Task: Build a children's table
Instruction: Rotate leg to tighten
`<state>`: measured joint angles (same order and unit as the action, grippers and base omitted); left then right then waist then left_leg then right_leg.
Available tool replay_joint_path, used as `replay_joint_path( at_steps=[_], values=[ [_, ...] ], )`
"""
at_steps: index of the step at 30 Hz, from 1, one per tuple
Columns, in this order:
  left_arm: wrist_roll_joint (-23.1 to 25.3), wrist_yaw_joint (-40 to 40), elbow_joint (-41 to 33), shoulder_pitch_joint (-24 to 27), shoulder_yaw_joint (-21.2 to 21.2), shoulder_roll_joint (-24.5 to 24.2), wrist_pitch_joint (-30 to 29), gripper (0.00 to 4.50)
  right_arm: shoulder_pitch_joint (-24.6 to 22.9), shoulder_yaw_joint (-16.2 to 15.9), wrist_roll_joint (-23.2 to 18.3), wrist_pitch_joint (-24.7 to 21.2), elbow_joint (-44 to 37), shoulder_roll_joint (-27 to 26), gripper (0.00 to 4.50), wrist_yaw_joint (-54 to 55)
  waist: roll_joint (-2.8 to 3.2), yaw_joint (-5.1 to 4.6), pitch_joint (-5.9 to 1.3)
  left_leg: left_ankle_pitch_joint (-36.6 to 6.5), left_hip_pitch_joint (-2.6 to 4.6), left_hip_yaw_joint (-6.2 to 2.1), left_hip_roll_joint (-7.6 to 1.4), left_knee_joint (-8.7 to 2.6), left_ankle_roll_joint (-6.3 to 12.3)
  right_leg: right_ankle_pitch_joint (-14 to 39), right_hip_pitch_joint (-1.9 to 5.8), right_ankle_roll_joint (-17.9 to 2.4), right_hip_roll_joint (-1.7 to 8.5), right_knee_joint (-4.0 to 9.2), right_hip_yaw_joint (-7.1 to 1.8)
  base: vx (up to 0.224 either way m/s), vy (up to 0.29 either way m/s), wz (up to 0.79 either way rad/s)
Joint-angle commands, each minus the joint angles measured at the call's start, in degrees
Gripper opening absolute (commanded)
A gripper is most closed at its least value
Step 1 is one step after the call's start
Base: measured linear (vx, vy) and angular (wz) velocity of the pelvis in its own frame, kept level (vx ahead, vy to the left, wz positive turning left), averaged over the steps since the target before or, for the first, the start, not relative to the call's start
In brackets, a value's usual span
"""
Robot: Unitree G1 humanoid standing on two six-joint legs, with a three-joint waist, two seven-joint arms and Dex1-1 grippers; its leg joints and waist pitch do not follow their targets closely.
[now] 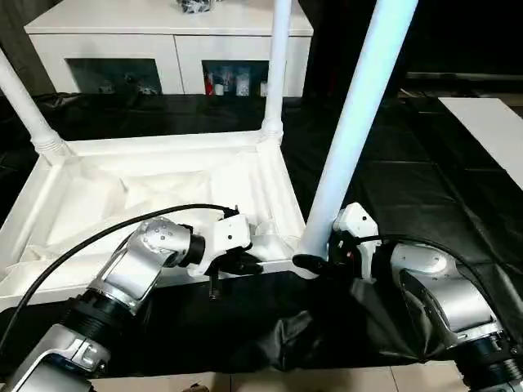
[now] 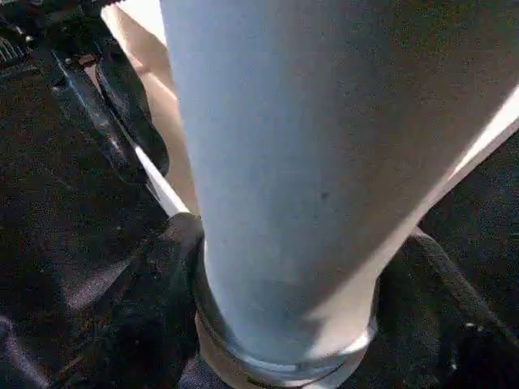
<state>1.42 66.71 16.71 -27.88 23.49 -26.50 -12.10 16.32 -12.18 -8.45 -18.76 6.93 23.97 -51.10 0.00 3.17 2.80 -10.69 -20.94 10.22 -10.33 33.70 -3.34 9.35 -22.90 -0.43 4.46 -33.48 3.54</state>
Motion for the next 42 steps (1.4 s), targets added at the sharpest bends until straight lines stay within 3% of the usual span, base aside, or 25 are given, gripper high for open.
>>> replay_joint_path(
  at_steps=[1,4,6,7,10,11,12,14,18,20,21,22,23,26,28,30,34,36,40,42],
  values=[
    [1.1,1.5,1.0,-0.3,2.3,-0.2,0.3,0.00,0.2,-0.7,-0.1,-0.7,0.5,-0.4,2.71,0.1,-0.07,-0.05,-3.42,-13.3,0.66,-0.79,-2.77,-4.24,1.56,14.8,2.59,-12.0,3.72,3.48,-2.63,0.000,0.000,0.00],
    [1.9,-0.4,1.5,-0.3,2.0,0.5,-0.7,0.00,0.9,1.0,1.2,-2.9,3.3,-3.3,2.70,6.7,-0.09,-0.12,-3.34,-13.9,0.66,-0.83,-2.73,-4.32,1.27,16.4,2.52,-11.5,3.69,3.63,-2.62,0.000,0.000,0.00],
    [2.4,-2.9,2.2,-0.5,1.5,1.5,-1.7,0.00,1.7,2.3,2.2,-3.8,5.3,-5.7,2.70,12.0,-0.05,-0.50,-3.07,-15.7,0.65,-0.93,-2.55,-4.51,0.06,20.3,2.27,-10.6,3.66,4.01,-2.52,0.000,0.000,0.00],
    [3.0,-7.5,4.0,-1.3,0.3,3.9,-3.6,0.00,3.0,4.8,3.3,-5.5,8.6,-10.1,2.70,21.0,0.03,-0.75,-2.99,-16.7,0.68,-1.02,-2.56,-4.62,-0.49,21.9,2.18,-10.3,3.69,4.08,-2.49,0.000,0.000,0.00],
    [3.9,-15.0,6.4,-2.8,-1.6,7.6,-6.3,0.00,4.3,6.5,3.9,-6.9,11.6,-15.0,2.70,29.0,-0.16,-1.77,-2.75,-21.9,1.29,-1.56,-2.23,-4.51,-2.35,32.2,1.71,-6.8,3.81,5.25,-1.91,-0.038,0.002,-0.03],
    [4.2,-16.5,6.9,-3.2,-2.0,8.3,-6.8,0.00,4.5,6.7,4.1,-7.1,12.3,-15.9,2.69,30.6,0.06,-1.73,-2.69,-22.6,1.44,-1.62,-2.21,-4.50,-2.30,33.4,1.48,-6.1,3.89,5.57,-1.88,-0.057,0.009,-0.04],
    [5.0,-22.8,9.0,-4.6,-3.3,11.4,-9.3,0.00,6.1,7.5,5.1,-6.6,15.4,-19.8,2.69,37.2,0.05,-2.24,-2.55,-25.3,1.67,-1.85,-2.21,-4.60,-2.62,35.7,1.17,-5.0,3.74,6.02,-1.57,0.000,0.000,0.00],
    [5.4,-27.5,10.8,-5.6,-4.4,13.7,-10.6,0.00,7.6,8.7,5.0,-5.8,17.8,-22.8,2.69,42.0,0.09,-2.58,-2.65,-26.6,1.49,-2.22,-2.06,-4.77,-2.83,36.3,1.53,-3.8,3.74,6.40,-1.03,0.000,0.000,0.00],
    [6.0,-33.7,13.8,-7.4,-6.1,17.7,-10.9,0.00,10.7,9.4,5.0,-2.9,22.0,-26.7,2.69,45.7,0.28,-3.19,-2.56,-29.7,2.55,-2.36,-1.81,-4.44,-2.17,36.4,0.74,-3.4,3.59,7.34,-0.50,0.000,0.000,0.00],
    [6.5,-35.2,15.0,-7.9,-6.2,19.0,-9.7,0.00,11.8,8.7,5.0,-1.0,22.7,-27.5,2.69,44.2,0.24,-3.71,-2.44,-30.8,2.11,-2.48,-1.87,-4.72,-1.42,35.7,1.20,-3.1,3.55,7.60,-0.14,0.000,0.000,0.00],
    [6.6,-35.3,15.1,-8.0,-6.1,19.1,-9.4,0.00,11.9,8.4,4.8,-0.2,22.5,-27.5,2.69,43.1,0.26,-3.72,-2.45,-31.0,2.05,-2.52,-1.87,-4.76,-1.36,35.9,1.23,-2.9,3.60,7.60,-0.10,0.000,0.000,0.00],
    [6.8,-34.6,14.9,-7.9,-5.7,18.8,-8.6,0.00,11.6,7.5,4.9,1.2,21.0,-26.9,3.25,40.8,0.19,-3.74,-2.52,-30.9,2.13,-2.44,-1.80,-4.73,-1.11,36.1,1.15,-2.8,3.72,7.75,-0.15,0.000,0.000,0.00],
    [6.8,-34.1,14.7,-7.7,-5.5,18.4,-8.1,0.00,11.2,7.7,4.6,1.8,19.9,-26.8,3.39,40.0,0.30,-3.64,-2.67,-30.1,1.92,-2.50,-1.90,-4.88,-0.88,35.2,1.47,-3.0,3.97,7.56,-0.27,0.000,0.000,0.00],
    [7.0,-31.8,13.3,-6.9,-4.7,16.5,-7.3,0.00,10.2,7.8,4.9,2.3,17.6,-25.3,3.61,39.3,0.37,-3.41,-2.83,-27.1,1.17,-2.36,-2.22,-5.36,-0.17,29.7,1.76,-5.1,4.07,6.72,-0.92,0.000,0.000,0.00],
    [7.0,-31.2,12.7,-6.5,-4.5,15.8,-7.1,0.00,10.0,7.6,5.2,2.6,17.1,-24.5,3.74,39.2,0.43,-3.88,-3.02,-25.7,0.42,-2.57,-2.31,-5.58,-0.35,26.4,2.36,-6.4,4.07,5.91,-0.95,0.000,0.000,0.00],
    [7.0,-30.1,11.6,-5.9,-4.3,14.8,-7.2,0.00,9.6,7.2,5.6,2.3,16.1,-23.1,3.87,38.3,0.19,-4.00,-3.27,-22.9,0.41,-2.00,-2.27,-5.23,0.38,22.6,2.27,-8.3,4.15,5.67,-1.42,0.000,0.000,0.00],
    [6.7,-25.1,8.1,-3.8,-4.1,10.8,-6.2,0.00,7.1,6.5,3.2,0.2,9.6,-16.6,3.97,28.0,-0.09,-3.57,-3.23,-19.0,-0.08,-1.40,-2.28,-4.88,2.28,19.7,2.46,-9.4,4.01,5.19,-1.79,0.000,0.000,0.00],
    [5.4,-20.5,6.4,-2.7,-3.5,8.7,-5.4,0.00,5.6,5.9,1.8,0.2,6.9,-12.6,3.97,21.5,-0.19,-3.17,-3.25,-18.9,0.19,-1.18,-2.29,-4.52,3.03,21.8,2.25,-9.2,4.15,5.16,-1.98,0.000,0.000,0.00],
    [4.4,-16.3,5.4,-2.0,-2.7,7.3,-3.8,0.00,4.8,5.5,1.5,0.7,5.9,-10.3,3.97,17.9,-0.22,-2.61,-3.40,-15.5,0.06,-0.92,-2.37,-4.21,3.53,18.3,2.04,-10.7,3.95,4.55,-2.20,0.000,0.000,0.00],
    [2.1,-8.0,2.8,-0.7,-0.6,3.7,-3.0,0.00,3.3,3.9,0.1,0.5,4.2,-5.4,3.97,9.9,-0.16,-2.11,-3.57,-14.8,0.35,-0.80,-2.31,-3.96,3.53,17.1,2.08,-11.5,3.90,4.30,-2.16,0.000,0.000,0.00]
  ],
)
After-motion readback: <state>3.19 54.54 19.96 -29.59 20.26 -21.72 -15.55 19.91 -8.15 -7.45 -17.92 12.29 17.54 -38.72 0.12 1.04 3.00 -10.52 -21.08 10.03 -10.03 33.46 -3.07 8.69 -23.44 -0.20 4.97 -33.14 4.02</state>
